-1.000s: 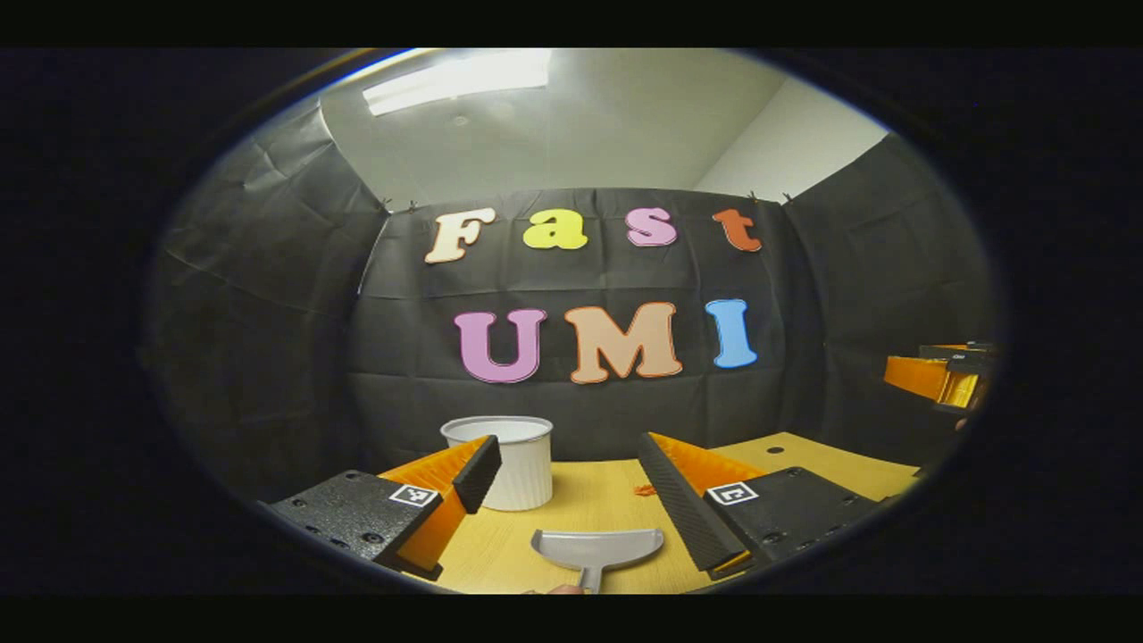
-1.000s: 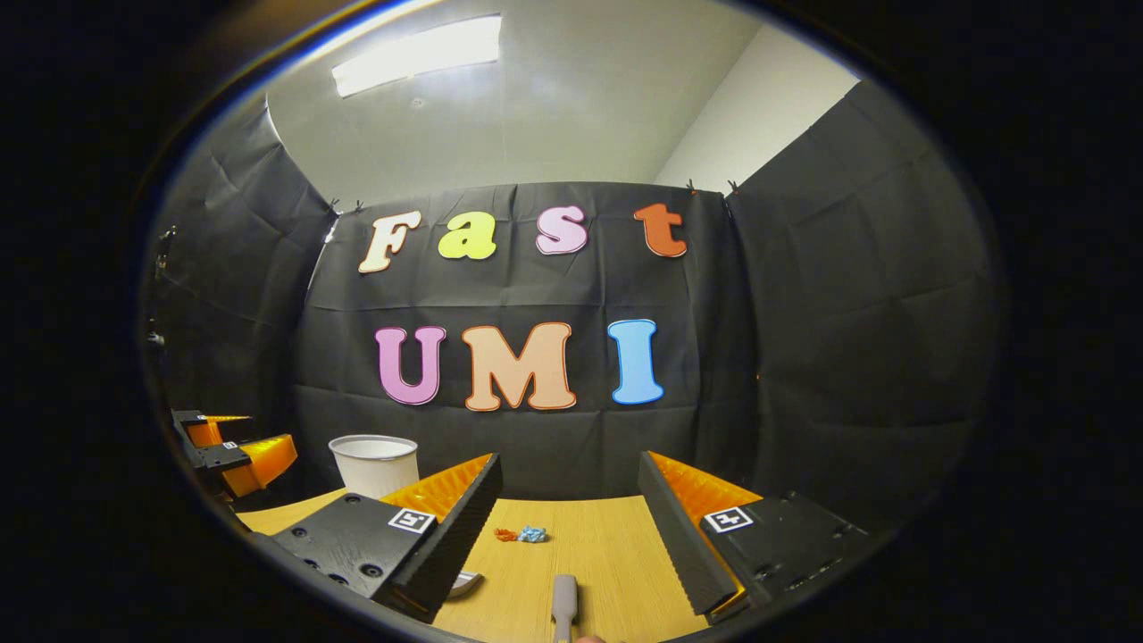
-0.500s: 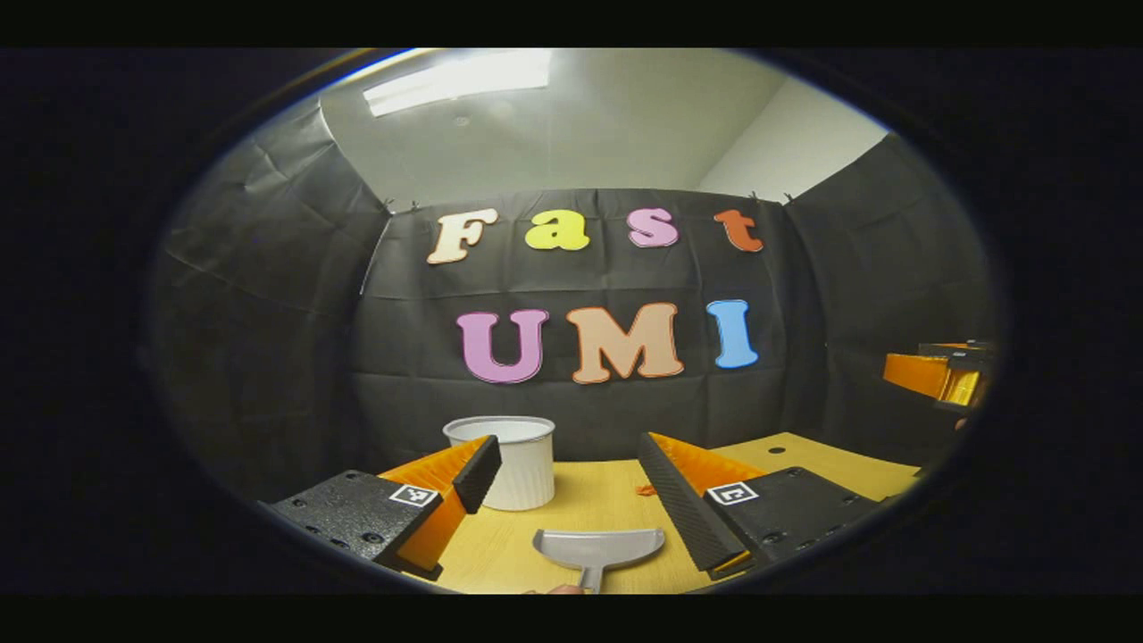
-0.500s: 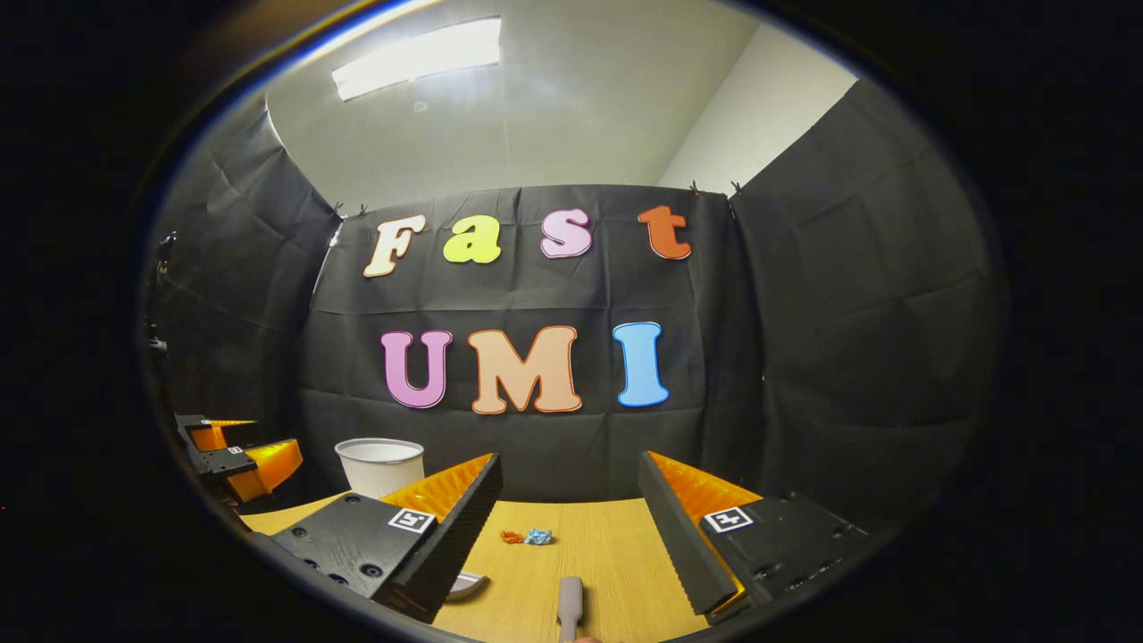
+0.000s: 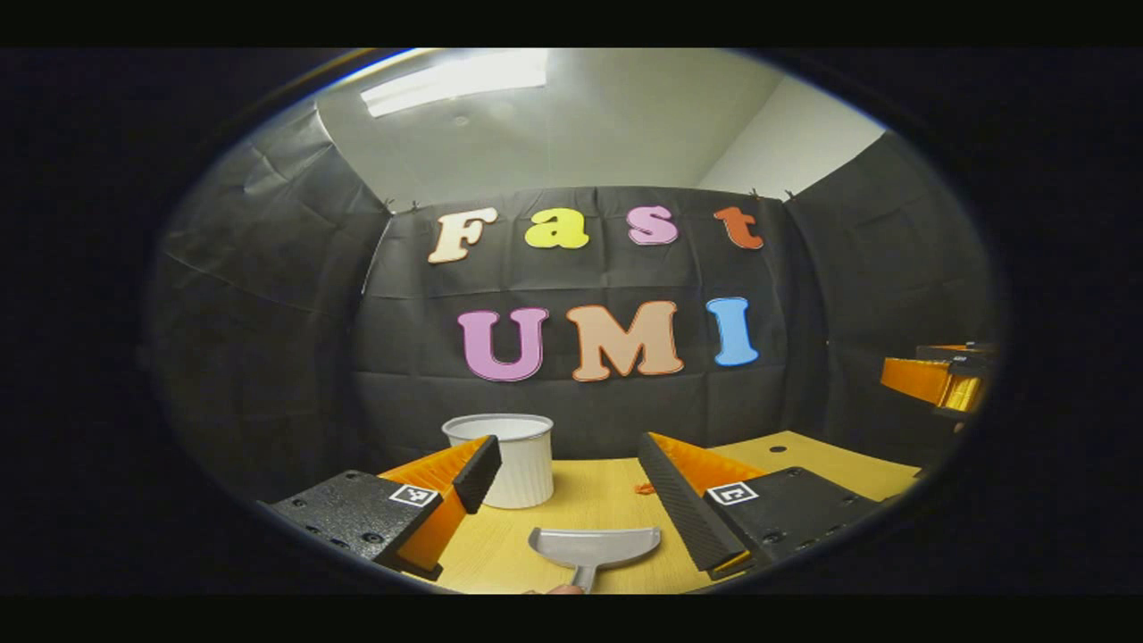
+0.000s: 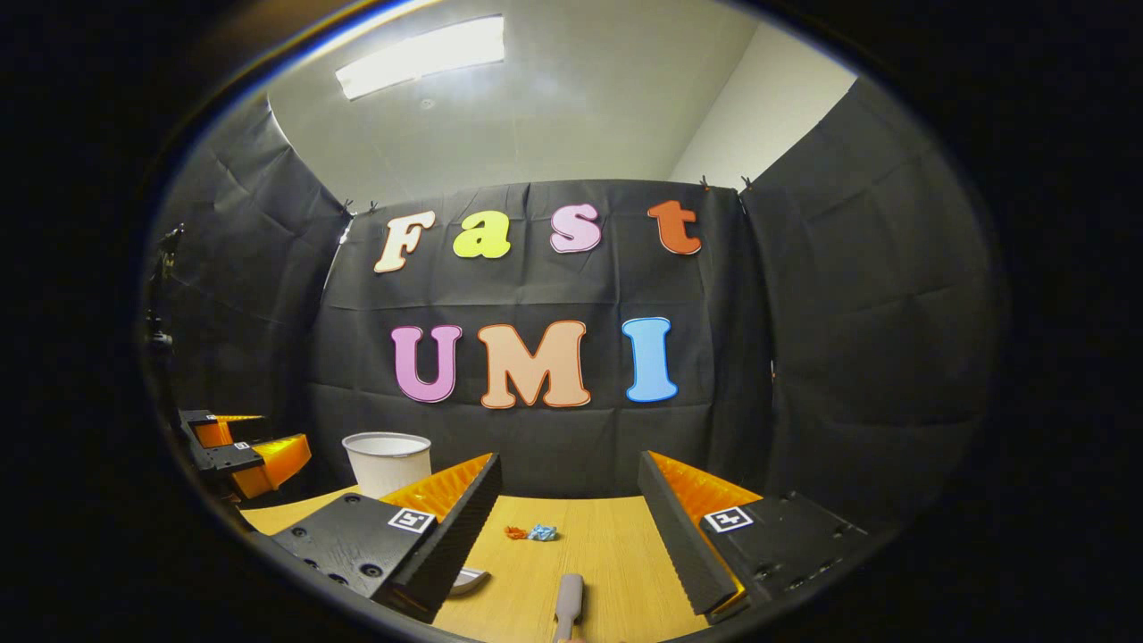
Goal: Pick up the small broom and dustpan from the desktop, sweep the trash into the dustpan with the broom, and then empty the trash into the garbage bin.
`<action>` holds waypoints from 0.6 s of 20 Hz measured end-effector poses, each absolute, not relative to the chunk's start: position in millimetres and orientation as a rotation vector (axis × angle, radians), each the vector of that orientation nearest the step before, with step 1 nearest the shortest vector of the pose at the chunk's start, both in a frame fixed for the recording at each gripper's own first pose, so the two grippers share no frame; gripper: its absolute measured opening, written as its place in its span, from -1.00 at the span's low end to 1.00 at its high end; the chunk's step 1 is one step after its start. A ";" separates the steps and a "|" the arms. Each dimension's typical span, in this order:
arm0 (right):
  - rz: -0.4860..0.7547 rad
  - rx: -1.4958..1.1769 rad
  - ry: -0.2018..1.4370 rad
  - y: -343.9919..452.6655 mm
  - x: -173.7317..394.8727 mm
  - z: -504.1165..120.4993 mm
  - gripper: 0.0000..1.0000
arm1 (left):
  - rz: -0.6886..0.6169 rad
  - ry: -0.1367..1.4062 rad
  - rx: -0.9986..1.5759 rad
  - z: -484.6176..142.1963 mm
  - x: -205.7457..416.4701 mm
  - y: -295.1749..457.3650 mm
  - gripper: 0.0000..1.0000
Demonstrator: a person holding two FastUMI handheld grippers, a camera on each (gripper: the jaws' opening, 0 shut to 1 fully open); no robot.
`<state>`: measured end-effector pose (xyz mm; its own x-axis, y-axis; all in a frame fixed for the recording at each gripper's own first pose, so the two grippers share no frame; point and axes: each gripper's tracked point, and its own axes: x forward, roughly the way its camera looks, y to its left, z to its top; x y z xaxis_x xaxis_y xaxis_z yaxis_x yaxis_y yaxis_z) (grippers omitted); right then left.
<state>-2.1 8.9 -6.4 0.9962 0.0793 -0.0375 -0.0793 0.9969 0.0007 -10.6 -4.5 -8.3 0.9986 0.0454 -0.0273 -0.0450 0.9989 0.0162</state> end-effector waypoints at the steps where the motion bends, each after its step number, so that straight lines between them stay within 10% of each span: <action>1: 0.082 -0.002 0.042 7.1 -3.3 -8.9 0.85 | 0.047 0.033 0.017 -10.4 -10.5 -6.6 0.86; 12: 0.101 -0.021 0.103 -16.3 1.3 -38.1 0.86 | 0.124 0.132 0.057 -45.1 -15.4 -18.1 0.87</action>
<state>1.3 -16.3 -38.1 0.9896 0.0997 -0.1034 -0.1018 0.9947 -0.0154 -15.4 -18.1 -45.1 0.9836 0.1273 -0.1279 -0.1198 0.9907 0.0648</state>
